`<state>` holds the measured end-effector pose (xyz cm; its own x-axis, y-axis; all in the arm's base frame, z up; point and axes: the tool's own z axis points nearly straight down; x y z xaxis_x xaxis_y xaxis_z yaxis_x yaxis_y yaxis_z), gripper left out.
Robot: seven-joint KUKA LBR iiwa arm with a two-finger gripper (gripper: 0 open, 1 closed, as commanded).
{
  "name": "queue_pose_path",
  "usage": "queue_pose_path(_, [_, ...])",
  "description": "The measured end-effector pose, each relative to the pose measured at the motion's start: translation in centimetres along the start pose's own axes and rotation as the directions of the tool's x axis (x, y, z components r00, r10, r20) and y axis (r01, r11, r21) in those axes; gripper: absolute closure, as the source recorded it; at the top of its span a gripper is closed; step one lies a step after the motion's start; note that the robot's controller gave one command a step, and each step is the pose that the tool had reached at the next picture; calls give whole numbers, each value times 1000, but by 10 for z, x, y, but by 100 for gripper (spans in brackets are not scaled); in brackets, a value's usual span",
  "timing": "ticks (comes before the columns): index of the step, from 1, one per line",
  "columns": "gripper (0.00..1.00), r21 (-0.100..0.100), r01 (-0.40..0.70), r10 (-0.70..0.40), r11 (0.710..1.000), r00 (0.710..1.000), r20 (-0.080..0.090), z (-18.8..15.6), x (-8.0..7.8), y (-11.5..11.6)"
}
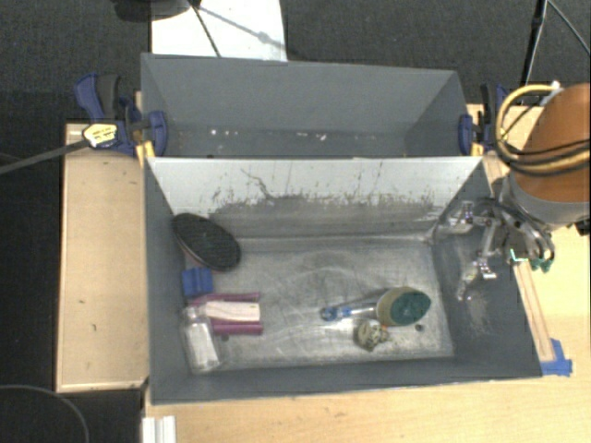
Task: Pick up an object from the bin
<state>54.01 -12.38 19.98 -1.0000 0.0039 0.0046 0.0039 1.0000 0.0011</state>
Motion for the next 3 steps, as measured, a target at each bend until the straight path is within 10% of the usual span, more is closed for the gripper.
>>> queue_pose_path(1, [0,8,417,-417,909,909,13,128,34,65])
queue_pose_path(2, [100,11,421,-422,907,906,24,125,30,67])
queue_pose_path(3, [100,8,419,-419,908,908,13,10,25,70])
